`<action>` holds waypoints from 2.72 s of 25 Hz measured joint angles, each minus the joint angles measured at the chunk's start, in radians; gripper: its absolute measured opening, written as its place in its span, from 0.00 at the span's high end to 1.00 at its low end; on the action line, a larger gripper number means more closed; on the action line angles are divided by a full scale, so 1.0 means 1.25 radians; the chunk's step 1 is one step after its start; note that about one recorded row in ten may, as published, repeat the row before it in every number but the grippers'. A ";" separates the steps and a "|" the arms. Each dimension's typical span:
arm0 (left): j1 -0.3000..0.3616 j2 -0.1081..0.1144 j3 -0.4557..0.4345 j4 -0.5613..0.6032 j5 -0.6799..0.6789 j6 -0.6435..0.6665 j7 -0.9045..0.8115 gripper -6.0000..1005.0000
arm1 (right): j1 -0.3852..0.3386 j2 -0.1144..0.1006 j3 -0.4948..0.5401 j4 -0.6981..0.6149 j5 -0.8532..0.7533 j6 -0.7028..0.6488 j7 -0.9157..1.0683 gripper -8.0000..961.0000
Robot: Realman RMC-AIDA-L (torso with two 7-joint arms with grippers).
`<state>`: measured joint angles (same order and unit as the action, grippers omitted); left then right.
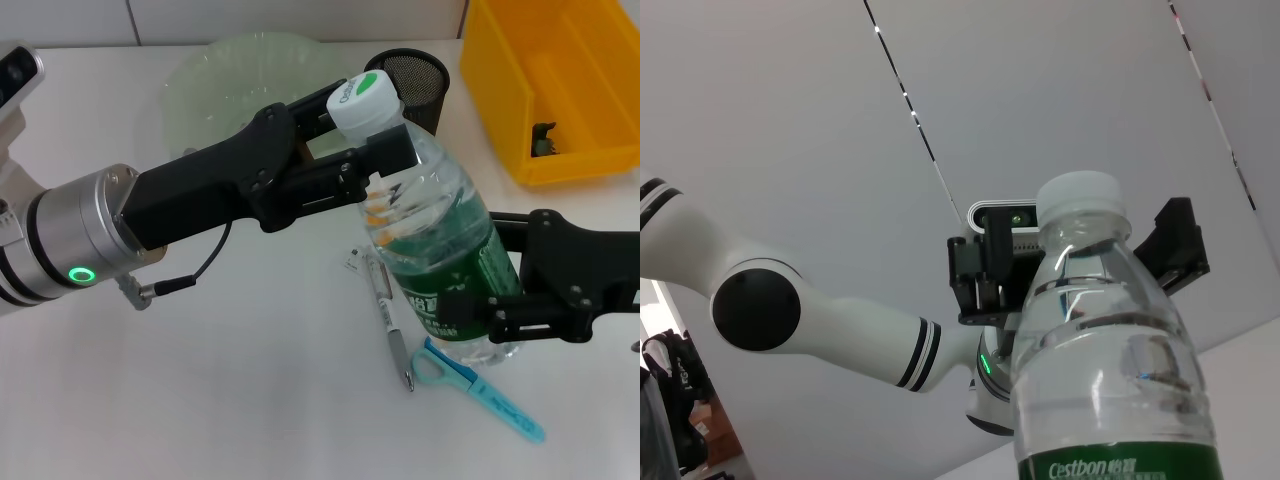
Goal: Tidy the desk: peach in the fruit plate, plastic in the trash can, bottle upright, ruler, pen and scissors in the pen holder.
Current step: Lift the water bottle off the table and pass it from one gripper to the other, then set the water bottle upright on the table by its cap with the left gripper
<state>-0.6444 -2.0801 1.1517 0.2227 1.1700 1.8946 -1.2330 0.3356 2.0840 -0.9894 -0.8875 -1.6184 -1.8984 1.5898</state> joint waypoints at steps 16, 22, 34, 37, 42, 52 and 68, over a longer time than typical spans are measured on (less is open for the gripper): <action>-0.013 0.000 0.006 0.004 -0.015 0.001 -0.001 0.51 | 0.010 0.001 -0.009 0.002 0.002 0.001 0.007 0.14; -0.014 0.000 0.014 0.009 -0.015 0.011 -0.002 0.56 | 0.023 -0.001 -0.009 0.023 0.002 -0.006 0.002 0.13; -0.017 0.001 0.041 0.038 -0.006 0.008 -0.032 0.55 | 0.006 0.000 -0.113 -0.130 -0.044 0.055 0.108 0.12; -0.014 0.004 0.043 0.044 -0.006 0.006 -0.033 0.54 | -0.008 -0.001 -0.120 -0.186 -0.050 0.059 0.135 0.12; 0.013 0.011 0.042 0.083 0.002 -0.008 -0.013 0.54 | -0.042 -0.005 -0.086 -0.237 -0.052 0.040 0.155 0.13; 0.135 0.043 0.014 0.213 0.036 -0.104 0.142 0.52 | -0.115 -0.006 0.129 -0.170 -0.091 -0.011 0.019 0.13; 0.176 0.023 -0.067 0.213 0.036 -0.365 0.309 0.50 | -0.123 -0.006 0.147 -0.056 -0.093 -0.001 -0.063 0.13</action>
<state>-0.4245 -2.0519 1.0677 0.4887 1.2151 1.4385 -0.8463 0.1821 2.0765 -0.8058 -0.9577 -1.7350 -1.9002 1.5110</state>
